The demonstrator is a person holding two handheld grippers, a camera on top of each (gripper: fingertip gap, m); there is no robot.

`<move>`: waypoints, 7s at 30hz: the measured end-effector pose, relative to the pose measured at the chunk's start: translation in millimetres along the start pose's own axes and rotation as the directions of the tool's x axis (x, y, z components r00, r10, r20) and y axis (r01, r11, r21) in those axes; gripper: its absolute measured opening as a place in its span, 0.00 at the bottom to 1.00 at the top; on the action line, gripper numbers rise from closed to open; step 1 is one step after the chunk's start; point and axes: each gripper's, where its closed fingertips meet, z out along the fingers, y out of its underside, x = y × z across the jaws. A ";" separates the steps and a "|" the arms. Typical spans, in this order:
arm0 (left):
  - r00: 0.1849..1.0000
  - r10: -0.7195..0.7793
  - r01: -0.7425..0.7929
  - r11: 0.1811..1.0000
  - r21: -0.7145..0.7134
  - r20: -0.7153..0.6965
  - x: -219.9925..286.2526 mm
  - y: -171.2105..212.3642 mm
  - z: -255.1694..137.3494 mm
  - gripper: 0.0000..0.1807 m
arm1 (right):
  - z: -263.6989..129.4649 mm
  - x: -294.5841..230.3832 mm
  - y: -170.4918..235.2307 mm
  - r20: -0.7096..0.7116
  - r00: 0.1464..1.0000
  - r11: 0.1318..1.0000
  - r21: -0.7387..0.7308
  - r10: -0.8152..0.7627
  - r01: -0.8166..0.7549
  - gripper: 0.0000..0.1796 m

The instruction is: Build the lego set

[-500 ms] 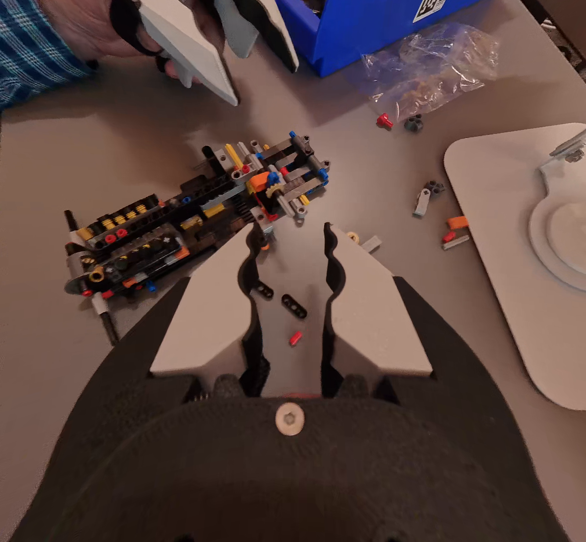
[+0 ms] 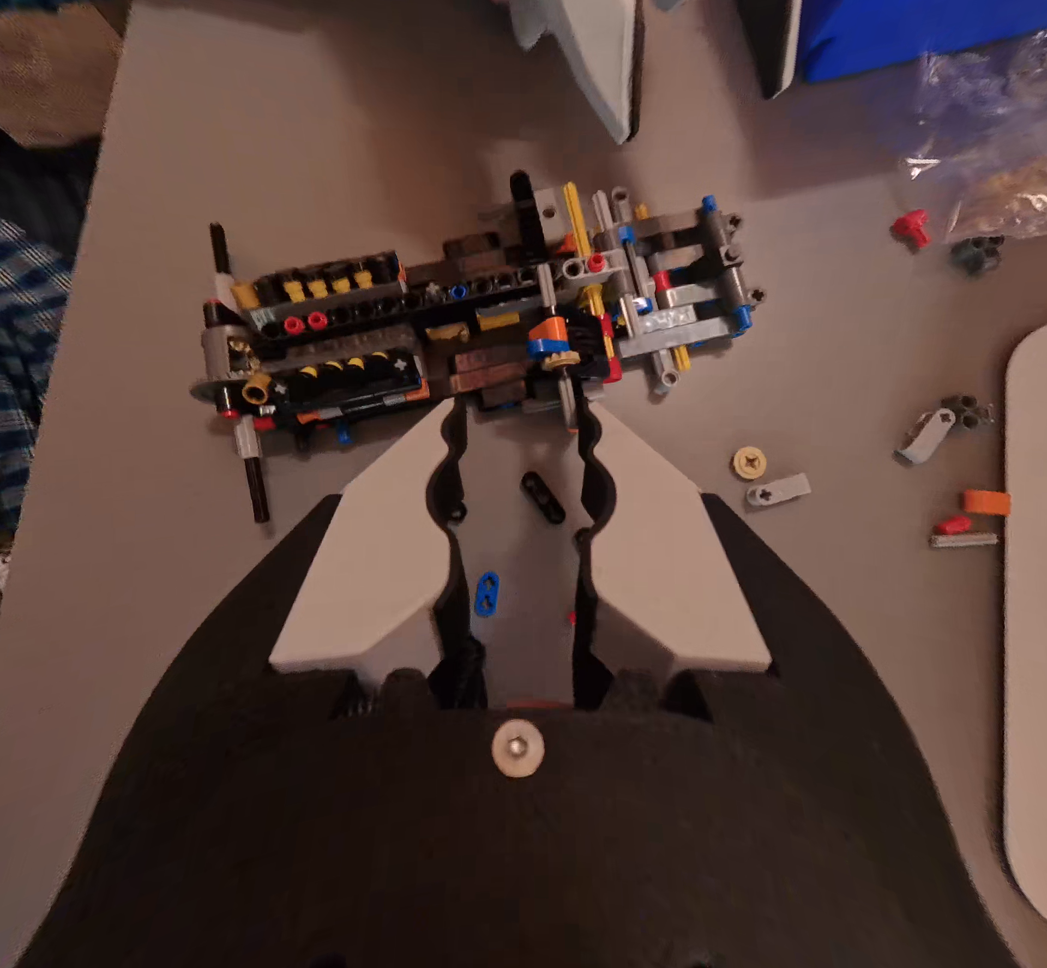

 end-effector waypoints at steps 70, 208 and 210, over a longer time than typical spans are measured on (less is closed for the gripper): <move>0.998 -0.045 0.045 0.999 -0.010 -0.046 0.8 1.4 1.4 0.25 | -14.0 38.3 -25.5 -0.028 0.996 0.990 0.118 0.087 -0.083 0.15; 0.962 -0.216 0.238 0.963 0.127 -0.168 -9.8 -14.5 -16.7 0.27 | -13.3 34.4 -16.7 0.096 0.993 0.967 0.236 0.073 -0.094 0.19; 0.962 -0.216 0.239 0.963 0.128 -0.168 -9.9 -14.5 -16.7 0.27 | -13.6 34.7 -16.6 0.095 0.993 0.967 0.236 0.074 -0.094 0.19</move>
